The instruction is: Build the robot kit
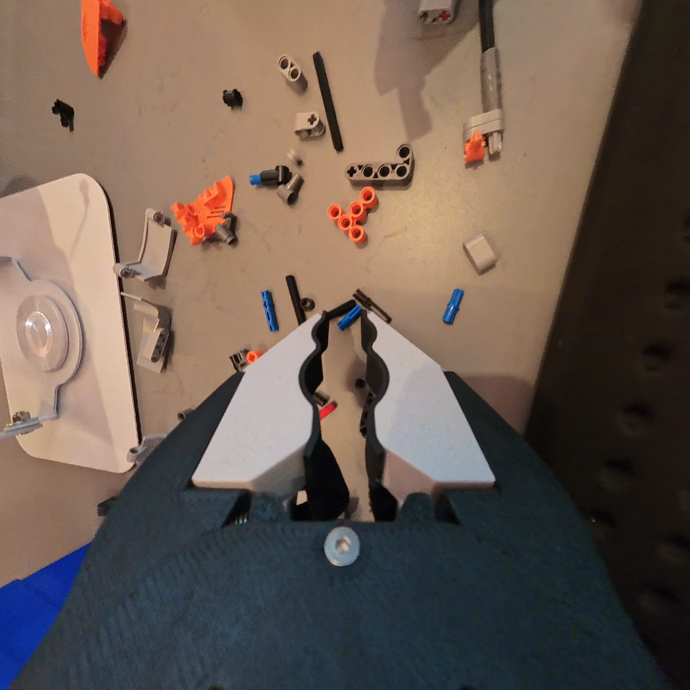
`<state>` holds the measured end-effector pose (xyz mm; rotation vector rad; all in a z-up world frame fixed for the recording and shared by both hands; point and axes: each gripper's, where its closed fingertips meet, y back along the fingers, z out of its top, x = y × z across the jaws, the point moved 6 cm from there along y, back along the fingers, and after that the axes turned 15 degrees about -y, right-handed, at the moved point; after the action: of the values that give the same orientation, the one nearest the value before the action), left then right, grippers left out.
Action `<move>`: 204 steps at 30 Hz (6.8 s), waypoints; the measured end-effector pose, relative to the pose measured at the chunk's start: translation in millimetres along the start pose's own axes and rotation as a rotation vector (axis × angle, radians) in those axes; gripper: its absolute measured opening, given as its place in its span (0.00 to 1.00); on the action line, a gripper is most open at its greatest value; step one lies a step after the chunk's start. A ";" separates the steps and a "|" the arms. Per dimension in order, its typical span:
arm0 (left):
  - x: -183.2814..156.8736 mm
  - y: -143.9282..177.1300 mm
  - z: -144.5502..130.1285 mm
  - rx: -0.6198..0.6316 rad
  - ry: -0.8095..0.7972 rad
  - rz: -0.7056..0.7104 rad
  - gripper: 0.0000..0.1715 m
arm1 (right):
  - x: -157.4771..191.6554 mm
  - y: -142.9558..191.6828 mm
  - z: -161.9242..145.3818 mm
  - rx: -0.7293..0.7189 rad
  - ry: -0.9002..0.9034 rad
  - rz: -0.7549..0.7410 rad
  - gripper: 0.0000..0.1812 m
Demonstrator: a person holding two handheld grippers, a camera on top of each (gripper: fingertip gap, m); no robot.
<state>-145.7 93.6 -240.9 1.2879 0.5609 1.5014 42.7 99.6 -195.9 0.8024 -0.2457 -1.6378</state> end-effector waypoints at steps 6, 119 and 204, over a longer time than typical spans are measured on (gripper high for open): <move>-3.2 -0.9 2.4 0.006 0.039 -0.033 0.03 | -0.6 0.4 -0.5 -0.003 -0.006 0.004 0.02; -0.8 -25.9 75.2 -0.190 0.029 0.202 0.00 | 18.5 -50.4 -30.3 0.292 0.321 -0.230 0.02; -27.7 37.6 61.5 -0.325 0.018 0.493 0.02 | 31.3 -47.6 29.3 0.060 0.190 -0.117 0.02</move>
<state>-107.5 39.3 -201.6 1.2037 -0.0053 1.9141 -13.6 74.1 -212.8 1.0275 -0.1154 -1.6562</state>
